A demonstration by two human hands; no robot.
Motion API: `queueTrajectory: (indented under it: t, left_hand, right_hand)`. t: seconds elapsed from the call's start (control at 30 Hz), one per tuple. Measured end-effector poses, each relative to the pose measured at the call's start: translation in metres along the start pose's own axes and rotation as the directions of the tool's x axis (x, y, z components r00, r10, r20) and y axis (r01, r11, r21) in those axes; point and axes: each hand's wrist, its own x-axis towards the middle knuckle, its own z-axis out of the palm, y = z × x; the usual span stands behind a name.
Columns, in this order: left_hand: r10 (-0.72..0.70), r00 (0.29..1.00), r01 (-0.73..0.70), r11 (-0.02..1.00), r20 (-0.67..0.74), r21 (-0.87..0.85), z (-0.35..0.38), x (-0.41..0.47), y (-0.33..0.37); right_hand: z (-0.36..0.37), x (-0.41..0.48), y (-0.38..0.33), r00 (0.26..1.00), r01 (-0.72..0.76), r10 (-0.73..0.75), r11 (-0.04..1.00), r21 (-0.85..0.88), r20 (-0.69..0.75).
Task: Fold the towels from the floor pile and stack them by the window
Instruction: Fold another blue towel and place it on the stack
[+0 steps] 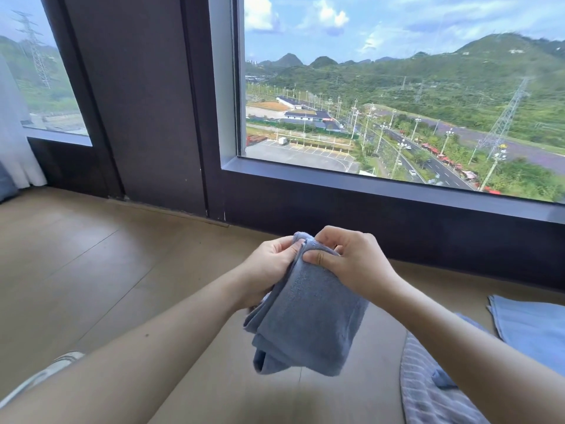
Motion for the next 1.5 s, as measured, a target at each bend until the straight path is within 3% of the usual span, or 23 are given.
queueTrajectory:
  t: [0.33,0.47,0.57,0.73,0.83,0.93,1.03,1.1,1.2,1.4,1.43,1.5]
  left_hand:
    - [0.043,0.999,-0.043,0.999,0.002,0.022,0.003,-0.003,0.002]
    - [0.072,0.994,-0.071,0.997,0.086,-0.015,0.002,-0.008,-0.003]
    - [0.106,0.985,-0.106,0.994,0.135,-0.011,-0.001,-0.011,-0.005]
    - [0.104,0.995,-0.104,0.994,-0.004,-0.036,-0.008,-0.007,0.000]
    - [0.076,0.994,-0.087,0.986,-0.080,-0.145,-0.021,-0.006,0.000]
    - [0.039,0.994,-0.071,0.941,-0.103,-0.330,-0.029,-0.005,-0.001]
    - [-0.014,0.995,-0.038,0.871,-0.100,-0.490,-0.032,0.000,-0.002]
    - [-0.093,0.992,0.029,0.835,-0.089,-0.549,-0.032,0.002,-0.004]
    - [-0.241,0.969,0.163,0.807,-0.063,-0.568,-0.032,-0.001,-0.008]
    - [-0.256,0.954,0.298,0.850,0.154,-0.434,-0.036,-0.015,-0.014]
    - [-0.263,0.950,0.310,0.861,0.169,-0.404,-0.035,-0.017,-0.015]
    - [-0.251,0.952,0.298,0.892,0.175,-0.340,-0.035,-0.018,-0.019]
  right_hand:
    - [0.006,0.004,0.002,0.993,-0.015,0.008,0.998,-0.057,-0.120]
    - [0.008,0.007,0.003,0.990,-0.006,-0.002,0.998,-0.056,-0.139]
    - [0.007,0.011,0.000,0.990,-0.075,0.073,0.997,-0.004,-0.122]
    - [-0.001,0.013,0.007,0.965,-0.258,0.262,0.959,0.120,-0.015]
    - [-0.010,0.009,0.024,0.938,-0.329,0.344,0.920,0.211,-0.039]
    - [-0.011,-0.002,0.045,0.865,-0.492,0.476,0.738,0.462,0.161]
    - [-0.002,-0.013,0.055,0.785,-0.616,0.410,0.599,0.513,0.464]
    - [0.005,-0.014,0.050,0.753,-0.658,0.394,0.489,0.573,0.527]
    - [0.013,-0.009,0.048,0.765,-0.630,0.484,0.420,0.654,0.426]
    - [0.018,-0.003,0.047,0.757,-0.569,0.594,0.397,0.720,0.271]
    - [0.020,-0.003,0.048,0.761,-0.560,0.602,0.424,0.712,0.239]
    - [0.023,-0.003,0.048,0.797,-0.552,0.580,0.581,0.598,0.172]
